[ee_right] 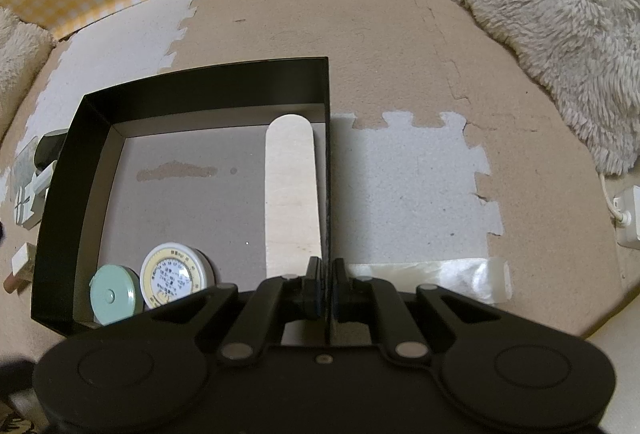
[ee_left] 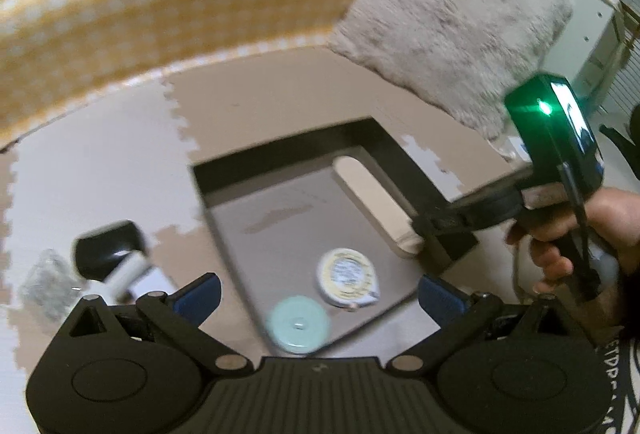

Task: Organize rigid objects
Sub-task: 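Move the left tool to the clear pill blister pack and close on it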

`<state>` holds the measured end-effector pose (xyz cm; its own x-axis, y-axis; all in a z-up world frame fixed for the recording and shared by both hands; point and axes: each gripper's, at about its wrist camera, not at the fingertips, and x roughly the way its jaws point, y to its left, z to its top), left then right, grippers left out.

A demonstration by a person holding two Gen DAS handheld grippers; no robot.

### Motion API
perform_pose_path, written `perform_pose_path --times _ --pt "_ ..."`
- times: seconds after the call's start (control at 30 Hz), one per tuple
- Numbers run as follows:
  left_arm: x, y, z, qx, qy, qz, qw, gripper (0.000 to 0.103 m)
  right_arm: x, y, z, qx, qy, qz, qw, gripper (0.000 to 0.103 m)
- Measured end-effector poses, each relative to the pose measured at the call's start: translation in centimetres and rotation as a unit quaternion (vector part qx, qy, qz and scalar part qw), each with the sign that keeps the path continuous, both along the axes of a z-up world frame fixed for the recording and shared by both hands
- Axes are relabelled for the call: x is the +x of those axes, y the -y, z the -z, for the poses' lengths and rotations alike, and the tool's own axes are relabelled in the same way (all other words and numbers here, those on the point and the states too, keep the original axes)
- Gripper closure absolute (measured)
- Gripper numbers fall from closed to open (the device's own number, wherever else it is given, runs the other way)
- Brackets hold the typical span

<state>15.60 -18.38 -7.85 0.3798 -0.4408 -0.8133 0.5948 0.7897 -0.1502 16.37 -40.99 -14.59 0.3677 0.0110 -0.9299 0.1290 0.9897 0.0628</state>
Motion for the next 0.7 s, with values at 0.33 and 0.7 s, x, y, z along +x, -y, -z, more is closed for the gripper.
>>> perform_pose_path --times 0.33,0.7 --pt "2.9 -6.4 -1.7 -0.022 0.048 -0.089 0.9946 0.000 0.0 0.0 0.0 -0.001 -0.001 -0.001 1.000 0.096" --pt "7.8 -13.6 1.3 0.000 0.031 -0.257 0.9660 0.000 0.0 0.0 0.0 -0.002 -0.002 -0.003 1.000 0.096"
